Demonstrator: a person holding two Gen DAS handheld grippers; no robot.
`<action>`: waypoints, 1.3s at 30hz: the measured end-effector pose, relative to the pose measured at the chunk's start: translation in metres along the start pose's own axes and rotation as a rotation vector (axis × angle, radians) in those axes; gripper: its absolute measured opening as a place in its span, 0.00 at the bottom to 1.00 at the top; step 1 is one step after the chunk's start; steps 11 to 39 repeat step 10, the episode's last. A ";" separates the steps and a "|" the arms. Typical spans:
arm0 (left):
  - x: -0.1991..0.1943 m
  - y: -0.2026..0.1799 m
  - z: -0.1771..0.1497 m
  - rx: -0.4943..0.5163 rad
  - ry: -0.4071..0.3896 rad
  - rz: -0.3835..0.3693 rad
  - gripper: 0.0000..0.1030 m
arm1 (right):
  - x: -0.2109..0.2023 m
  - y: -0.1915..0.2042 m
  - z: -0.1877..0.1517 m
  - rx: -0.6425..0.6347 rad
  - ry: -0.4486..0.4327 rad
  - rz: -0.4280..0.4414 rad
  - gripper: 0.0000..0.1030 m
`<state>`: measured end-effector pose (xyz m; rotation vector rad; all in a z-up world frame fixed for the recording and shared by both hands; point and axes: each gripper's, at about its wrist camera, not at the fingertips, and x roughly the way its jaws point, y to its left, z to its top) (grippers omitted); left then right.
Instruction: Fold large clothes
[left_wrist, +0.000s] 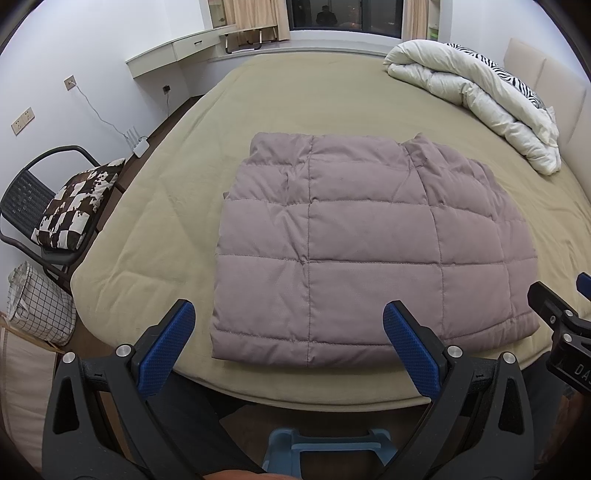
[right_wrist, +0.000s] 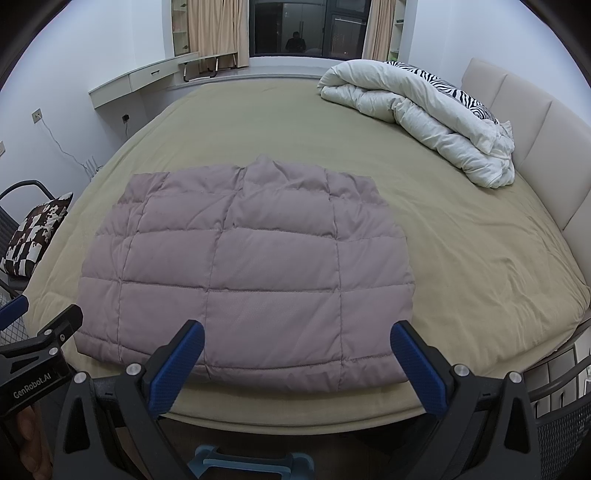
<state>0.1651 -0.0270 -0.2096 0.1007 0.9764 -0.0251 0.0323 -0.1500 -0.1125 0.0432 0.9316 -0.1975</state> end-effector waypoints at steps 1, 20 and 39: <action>0.000 0.000 0.000 -0.001 0.001 0.000 1.00 | 0.000 0.001 0.000 0.000 0.001 0.000 1.00; 0.001 0.000 -0.001 -0.002 -0.008 0.007 1.00 | 0.000 0.001 0.000 0.000 0.001 0.000 1.00; 0.001 0.000 -0.001 -0.002 -0.008 0.007 1.00 | 0.000 0.001 0.000 0.000 0.001 0.000 1.00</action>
